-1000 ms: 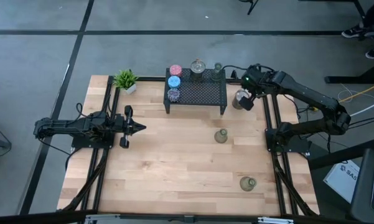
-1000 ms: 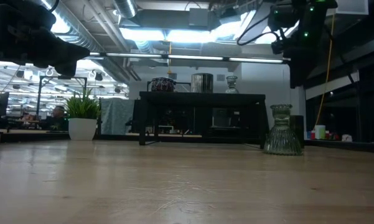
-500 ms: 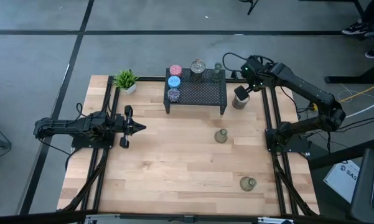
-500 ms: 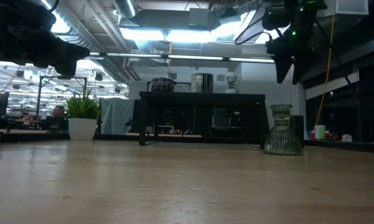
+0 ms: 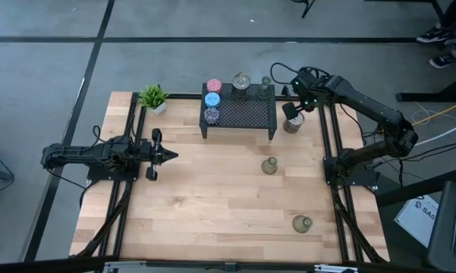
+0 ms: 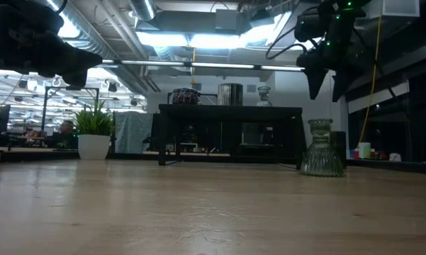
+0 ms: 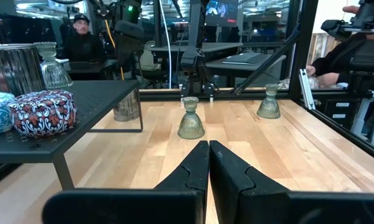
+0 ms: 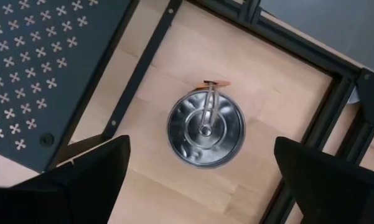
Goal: Pick & Place candle stick holders
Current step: Put the silver scented candle on the shelf
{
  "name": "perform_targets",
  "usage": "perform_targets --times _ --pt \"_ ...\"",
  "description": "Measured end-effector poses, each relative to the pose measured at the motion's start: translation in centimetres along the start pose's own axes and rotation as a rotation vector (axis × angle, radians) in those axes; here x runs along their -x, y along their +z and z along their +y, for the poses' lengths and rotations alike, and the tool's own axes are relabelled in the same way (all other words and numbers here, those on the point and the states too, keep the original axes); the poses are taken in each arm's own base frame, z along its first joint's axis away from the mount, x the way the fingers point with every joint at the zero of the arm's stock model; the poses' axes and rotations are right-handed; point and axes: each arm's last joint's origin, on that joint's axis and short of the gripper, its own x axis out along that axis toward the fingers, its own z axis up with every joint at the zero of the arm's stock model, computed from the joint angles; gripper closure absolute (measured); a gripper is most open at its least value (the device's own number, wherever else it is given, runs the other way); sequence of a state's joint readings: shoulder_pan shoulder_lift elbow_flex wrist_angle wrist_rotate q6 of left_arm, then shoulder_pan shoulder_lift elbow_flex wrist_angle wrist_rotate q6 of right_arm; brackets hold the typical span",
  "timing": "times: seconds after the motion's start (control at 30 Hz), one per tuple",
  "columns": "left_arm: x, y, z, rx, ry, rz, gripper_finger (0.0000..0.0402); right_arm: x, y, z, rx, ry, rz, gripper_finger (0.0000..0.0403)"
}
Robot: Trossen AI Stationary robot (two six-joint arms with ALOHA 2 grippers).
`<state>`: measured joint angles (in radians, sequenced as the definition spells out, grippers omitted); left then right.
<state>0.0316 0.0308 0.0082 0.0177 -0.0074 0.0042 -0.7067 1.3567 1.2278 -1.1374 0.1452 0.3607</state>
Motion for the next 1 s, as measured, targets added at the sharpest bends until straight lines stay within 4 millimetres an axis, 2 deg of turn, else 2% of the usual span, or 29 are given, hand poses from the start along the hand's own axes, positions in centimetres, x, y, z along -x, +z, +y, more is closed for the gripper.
perform_targets --times 0.5,0.77,1.0 --pt "0.0 0.0 0.0 0.001 0.0 0.0 0.0395 -0.2 0.1 -0.3 -0.127 0.004 0.018 0.0003" --pt "0.0 0.0 0.0 0.001 0.0 0.0 0.0394 -1.6 0.0 -0.1 -0.172 0.01 0.066 0.0003" --pt "0.0 0.0 0.0 0.0 0.0 0.0 0.0394 -3.1 0.7 0.0 -0.176 -0.005 0.091 0.0003"
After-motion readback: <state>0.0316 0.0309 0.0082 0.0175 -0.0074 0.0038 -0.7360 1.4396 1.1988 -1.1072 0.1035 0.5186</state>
